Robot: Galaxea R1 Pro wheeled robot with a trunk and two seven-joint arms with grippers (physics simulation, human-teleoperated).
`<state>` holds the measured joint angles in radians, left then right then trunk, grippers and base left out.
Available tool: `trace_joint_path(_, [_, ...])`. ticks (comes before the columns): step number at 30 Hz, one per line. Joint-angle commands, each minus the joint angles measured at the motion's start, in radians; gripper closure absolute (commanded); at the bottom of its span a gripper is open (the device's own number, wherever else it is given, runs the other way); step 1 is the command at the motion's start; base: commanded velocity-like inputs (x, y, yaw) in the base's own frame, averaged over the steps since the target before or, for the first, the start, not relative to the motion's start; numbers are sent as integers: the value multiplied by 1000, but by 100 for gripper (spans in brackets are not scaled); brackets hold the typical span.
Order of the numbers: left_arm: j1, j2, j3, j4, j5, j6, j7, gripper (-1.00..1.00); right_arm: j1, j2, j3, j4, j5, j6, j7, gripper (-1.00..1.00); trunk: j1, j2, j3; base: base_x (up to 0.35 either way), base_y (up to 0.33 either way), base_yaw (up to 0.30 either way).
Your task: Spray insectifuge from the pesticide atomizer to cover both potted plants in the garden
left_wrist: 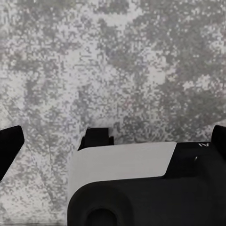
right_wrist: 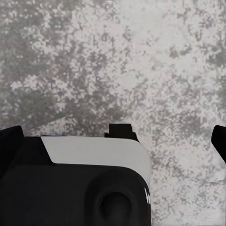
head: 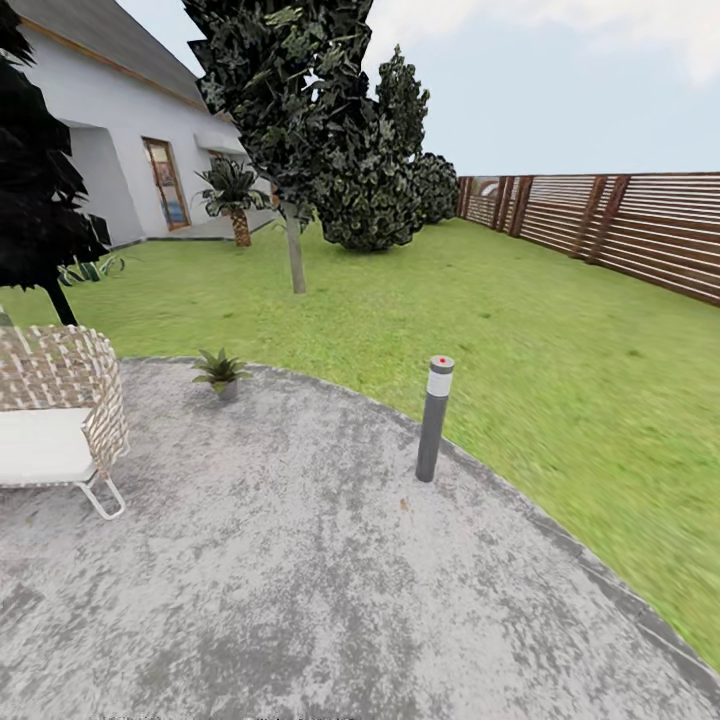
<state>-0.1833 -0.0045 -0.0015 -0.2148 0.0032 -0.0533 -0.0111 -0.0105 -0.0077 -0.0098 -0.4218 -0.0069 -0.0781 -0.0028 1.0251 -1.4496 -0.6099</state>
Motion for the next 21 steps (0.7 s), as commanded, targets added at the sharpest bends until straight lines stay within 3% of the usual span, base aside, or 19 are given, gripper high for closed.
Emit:
trace_joint_path(1, [-1, 0, 0, 1, 1, -3, -1, -100, 0, 0, -1, 0, -1, -3, 0, -100, 0, 0, -2, 0, 0, 242])
trace_joint_path(21, [-1, 0, 0, 2, 0, -3, -1, -100, 0, -1, -2, -3, -1, -3, 0, -100, 0, 0, -19, 0, 0, 251])
